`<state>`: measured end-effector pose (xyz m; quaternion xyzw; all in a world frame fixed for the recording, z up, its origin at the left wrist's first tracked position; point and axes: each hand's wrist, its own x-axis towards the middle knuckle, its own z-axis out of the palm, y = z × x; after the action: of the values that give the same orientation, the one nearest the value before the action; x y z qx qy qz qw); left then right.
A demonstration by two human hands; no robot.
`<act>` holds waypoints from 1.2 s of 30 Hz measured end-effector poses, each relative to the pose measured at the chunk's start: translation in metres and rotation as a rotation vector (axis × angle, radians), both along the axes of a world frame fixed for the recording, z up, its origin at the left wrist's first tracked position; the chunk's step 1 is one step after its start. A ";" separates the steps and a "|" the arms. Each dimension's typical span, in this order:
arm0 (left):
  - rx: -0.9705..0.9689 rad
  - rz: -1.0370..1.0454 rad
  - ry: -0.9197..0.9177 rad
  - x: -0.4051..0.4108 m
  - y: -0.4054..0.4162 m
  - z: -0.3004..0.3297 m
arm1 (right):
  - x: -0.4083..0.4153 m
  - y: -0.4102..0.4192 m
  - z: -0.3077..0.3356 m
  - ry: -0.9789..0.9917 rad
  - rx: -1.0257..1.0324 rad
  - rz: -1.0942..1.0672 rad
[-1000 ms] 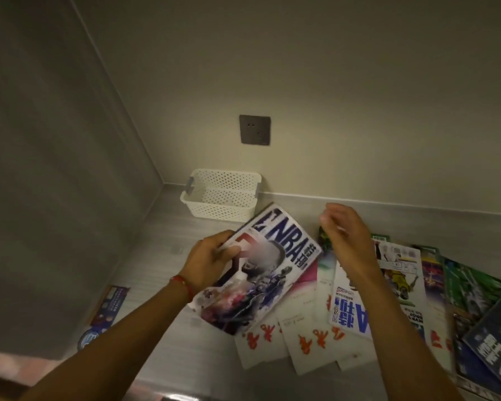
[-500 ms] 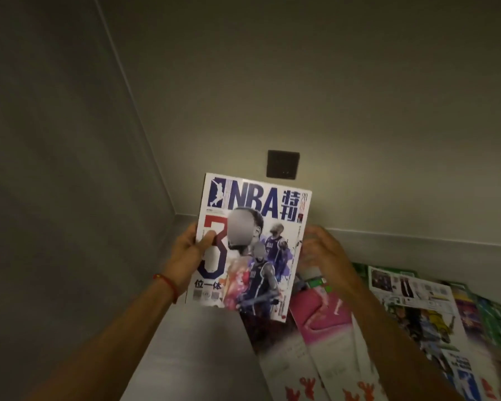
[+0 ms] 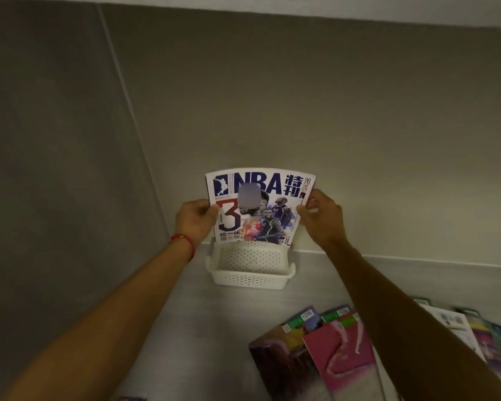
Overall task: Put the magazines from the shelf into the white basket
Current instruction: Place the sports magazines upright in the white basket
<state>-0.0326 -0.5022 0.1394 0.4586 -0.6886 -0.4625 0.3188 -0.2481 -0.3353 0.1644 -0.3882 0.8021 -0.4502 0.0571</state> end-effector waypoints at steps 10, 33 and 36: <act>0.314 0.098 0.030 -0.032 -0.025 -0.057 | -0.032 -0.042 -0.068 -0.008 0.209 -0.096; 0.068 -0.139 -0.119 -0.067 0.131 -0.087 | -0.044 0.191 -0.138 -0.170 0.329 -0.025; 0.023 -0.335 -0.202 -0.083 0.216 -0.103 | -0.063 0.273 -0.156 -0.227 0.418 -0.213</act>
<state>-0.1158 -0.2861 0.0368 0.3854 -0.7784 -0.4686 0.1612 -0.3112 -0.0623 0.0084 -0.2285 0.9025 -0.3187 0.1780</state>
